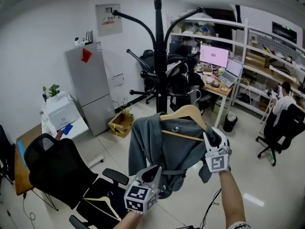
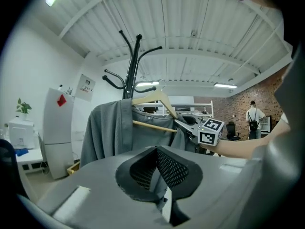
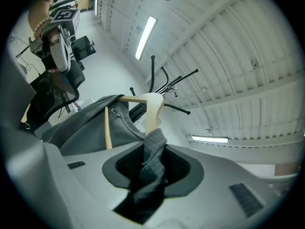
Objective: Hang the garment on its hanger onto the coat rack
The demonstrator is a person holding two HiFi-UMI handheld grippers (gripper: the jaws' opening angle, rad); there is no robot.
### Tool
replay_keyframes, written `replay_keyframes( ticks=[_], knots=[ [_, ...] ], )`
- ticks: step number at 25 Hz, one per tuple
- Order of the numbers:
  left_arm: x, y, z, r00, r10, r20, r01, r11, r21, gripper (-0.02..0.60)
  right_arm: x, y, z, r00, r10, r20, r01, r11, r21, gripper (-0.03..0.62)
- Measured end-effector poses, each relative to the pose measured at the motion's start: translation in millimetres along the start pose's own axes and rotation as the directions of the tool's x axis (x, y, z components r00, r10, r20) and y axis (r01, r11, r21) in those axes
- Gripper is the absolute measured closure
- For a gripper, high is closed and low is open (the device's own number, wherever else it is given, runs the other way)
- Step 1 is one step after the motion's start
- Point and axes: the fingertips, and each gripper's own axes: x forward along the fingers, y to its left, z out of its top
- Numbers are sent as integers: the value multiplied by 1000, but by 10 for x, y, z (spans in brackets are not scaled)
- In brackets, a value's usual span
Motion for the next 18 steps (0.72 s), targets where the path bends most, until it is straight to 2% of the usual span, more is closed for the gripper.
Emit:
replay_keyframes(
  ticks=[9, 15, 18],
  knots=[
    [31, 226, -215, 998, 57, -32, -59, 997, -54, 589, 483, 215, -278, 996, 89, 9, -90, 995, 33, 464],
    [-4, 387, -275, 995, 91, -39, -94, 993, -77, 589, 682, 487, -286, 984, 179, 6, -178, 981, -78, 464],
    [-55, 452, -280, 994, 101, -37, -104, 991, -87, 589, 719, 597, -340, 978, 209, -12, -209, 973, -97, 464]
  ],
)
